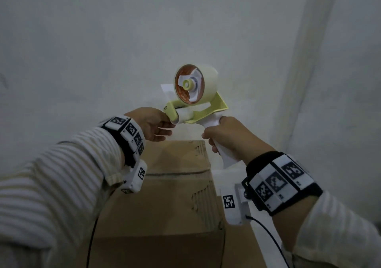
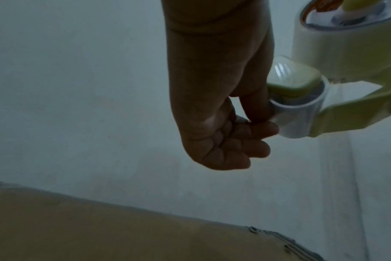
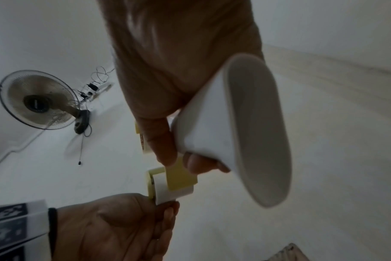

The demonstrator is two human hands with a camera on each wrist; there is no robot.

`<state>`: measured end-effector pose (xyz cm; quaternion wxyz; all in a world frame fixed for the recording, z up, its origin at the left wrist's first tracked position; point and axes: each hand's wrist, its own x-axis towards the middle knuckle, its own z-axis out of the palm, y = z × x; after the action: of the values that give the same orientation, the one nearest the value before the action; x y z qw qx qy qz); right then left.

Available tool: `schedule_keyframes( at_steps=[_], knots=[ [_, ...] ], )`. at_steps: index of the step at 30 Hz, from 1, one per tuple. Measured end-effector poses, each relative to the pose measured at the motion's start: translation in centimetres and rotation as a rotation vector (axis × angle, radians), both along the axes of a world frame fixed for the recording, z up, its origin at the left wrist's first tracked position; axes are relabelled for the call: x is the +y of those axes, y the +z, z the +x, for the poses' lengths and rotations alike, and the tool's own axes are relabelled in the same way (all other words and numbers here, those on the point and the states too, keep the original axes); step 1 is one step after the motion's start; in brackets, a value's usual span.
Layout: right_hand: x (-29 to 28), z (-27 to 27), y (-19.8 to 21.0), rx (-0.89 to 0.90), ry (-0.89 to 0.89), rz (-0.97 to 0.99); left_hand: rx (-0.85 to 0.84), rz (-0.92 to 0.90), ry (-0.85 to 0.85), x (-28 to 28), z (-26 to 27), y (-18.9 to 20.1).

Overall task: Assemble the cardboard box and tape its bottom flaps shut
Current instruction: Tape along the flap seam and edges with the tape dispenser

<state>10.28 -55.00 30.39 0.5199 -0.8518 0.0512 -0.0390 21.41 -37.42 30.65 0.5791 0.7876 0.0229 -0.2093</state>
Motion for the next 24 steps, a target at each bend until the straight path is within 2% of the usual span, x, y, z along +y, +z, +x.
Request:
schedule_keyframes(
  at_steps=[5,8,10,12,13,15,19,24],
  knots=[
    [0.6,-0.4,-0.5,0.066,-0.112,-0.03,-0.097,0.216,-0.163,-1.6,2.6,-0.1],
    [1.0,-0.5,-0.9,0.065,-0.16,-0.052,-0.239,0.385,-0.252,-3.3,3.9,-0.3],
    [1.3,-0.3,-1.3,0.058,-0.201,-0.095,-0.361,0.582,-0.344,-4.7,4.4,-0.3],
    [1.5,-0.2,-1.7,0.074,-0.23,-0.142,-0.523,0.863,-0.45,-6.2,5.1,-0.2],
    [1.5,-0.2,-1.9,0.095,-0.236,-0.168,-0.618,0.981,-0.464,-6.8,5.6,-0.2],
    [1.7,-0.1,-2.4,0.122,-0.24,-0.238,-0.699,1.108,-0.467,-7.6,7.0,-0.6],
    [1.9,0.1,-2.7,0.147,-0.25,-0.34,-0.756,1.184,-0.52,-8.5,8.4,-1.9],
    [2.0,1.1,-2.2,0.241,-0.202,-0.325,-0.682,1.254,-0.631,-9.5,9.7,-3.4]
  ],
)
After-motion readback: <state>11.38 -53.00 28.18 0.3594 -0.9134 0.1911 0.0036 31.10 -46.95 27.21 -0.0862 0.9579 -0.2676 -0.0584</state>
